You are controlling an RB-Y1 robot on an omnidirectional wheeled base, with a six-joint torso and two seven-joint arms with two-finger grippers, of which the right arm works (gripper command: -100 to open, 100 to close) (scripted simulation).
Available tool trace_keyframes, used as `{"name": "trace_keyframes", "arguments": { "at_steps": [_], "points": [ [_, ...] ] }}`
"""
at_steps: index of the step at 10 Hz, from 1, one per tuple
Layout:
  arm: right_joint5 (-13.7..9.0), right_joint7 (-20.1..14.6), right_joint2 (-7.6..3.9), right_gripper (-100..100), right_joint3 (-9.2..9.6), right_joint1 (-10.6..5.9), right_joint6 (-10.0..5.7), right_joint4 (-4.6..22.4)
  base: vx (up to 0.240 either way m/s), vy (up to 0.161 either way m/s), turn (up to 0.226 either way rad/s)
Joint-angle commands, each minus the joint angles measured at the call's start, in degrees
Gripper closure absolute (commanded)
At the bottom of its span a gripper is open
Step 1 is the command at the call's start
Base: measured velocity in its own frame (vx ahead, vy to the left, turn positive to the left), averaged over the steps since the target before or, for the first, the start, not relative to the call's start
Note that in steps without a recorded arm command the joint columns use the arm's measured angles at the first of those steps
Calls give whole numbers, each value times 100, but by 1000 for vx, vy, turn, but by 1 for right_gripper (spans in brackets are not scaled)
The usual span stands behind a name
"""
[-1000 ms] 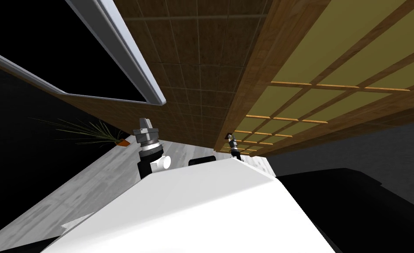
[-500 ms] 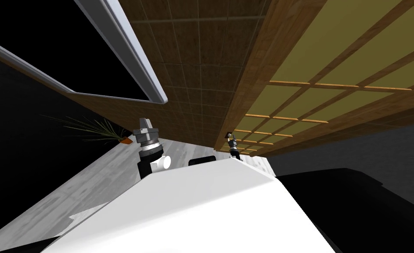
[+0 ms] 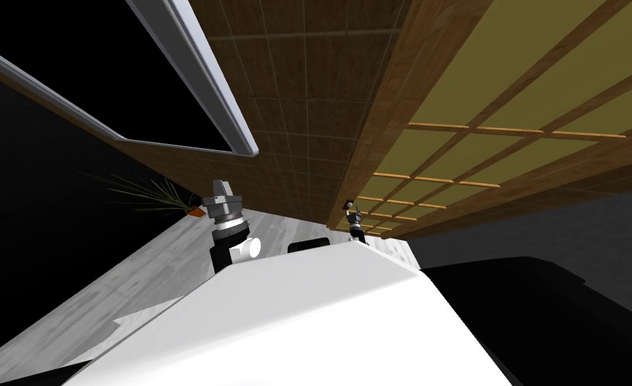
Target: Pull the door open
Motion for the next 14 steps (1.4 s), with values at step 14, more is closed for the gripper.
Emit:
{"name": "trace_keyframes", "arguments": {
  "at_steps": [14],
  "points": [
    [-1036, -2120, 166, -100, 409, -90, 137, -181, -52, -8, 34]
  ]
}}
